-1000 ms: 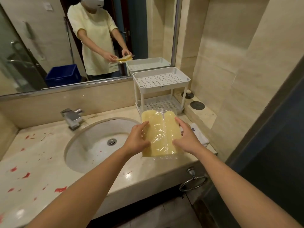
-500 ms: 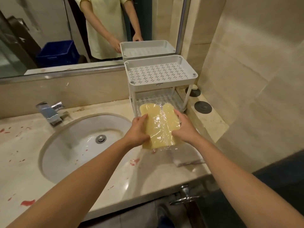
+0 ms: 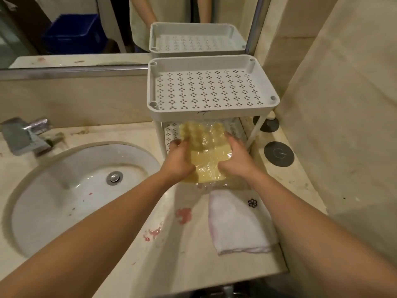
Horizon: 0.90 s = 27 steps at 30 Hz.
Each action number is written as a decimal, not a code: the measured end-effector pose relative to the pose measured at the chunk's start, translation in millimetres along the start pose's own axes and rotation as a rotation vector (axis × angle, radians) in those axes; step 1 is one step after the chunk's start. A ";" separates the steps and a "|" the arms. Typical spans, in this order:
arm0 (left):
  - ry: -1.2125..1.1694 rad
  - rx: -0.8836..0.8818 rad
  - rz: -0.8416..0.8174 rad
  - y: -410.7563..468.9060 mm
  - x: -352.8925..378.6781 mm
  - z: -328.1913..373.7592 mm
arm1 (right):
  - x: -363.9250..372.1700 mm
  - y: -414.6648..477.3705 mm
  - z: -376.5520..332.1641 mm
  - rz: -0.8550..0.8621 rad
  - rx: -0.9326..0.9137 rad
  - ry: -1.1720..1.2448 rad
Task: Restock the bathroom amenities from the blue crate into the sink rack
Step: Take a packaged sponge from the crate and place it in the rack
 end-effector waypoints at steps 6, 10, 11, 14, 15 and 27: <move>-0.036 -0.061 0.052 33.7 1.9 -8.4 | 6.9 39.5 7.6 -0.018 -0.018 -0.032; 0.013 -0.049 0.106 53.6 -0.9 -14.7 | 14.6 66.5 11.0 -0.013 -0.014 -0.041; 0.000 -0.058 0.128 57.3 -2.4 -15.4 | 15.8 72.8 9.5 0.001 -0.029 -0.044; -0.041 -0.129 0.209 68.3 -2.6 -19.9 | 20.4 90.4 10.1 0.030 -0.053 -0.058; -0.054 -0.136 0.234 71.2 -1.4 -20.0 | 21.8 94.2 11.7 0.035 -0.051 -0.054; 0.261 -0.252 0.219 108.4 5.8 -24.4 | 40.6 126.8 8.8 -0.041 -0.091 -0.044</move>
Point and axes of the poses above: each hand's wrist, its own y-axis towards the middle knuckle, its own x-axis out of the palm, z = x × y, the point moved 6 cm from there along y, towards the middle knuckle, and after that the axes turned 6 degrees about y, right-handed, at the moved point
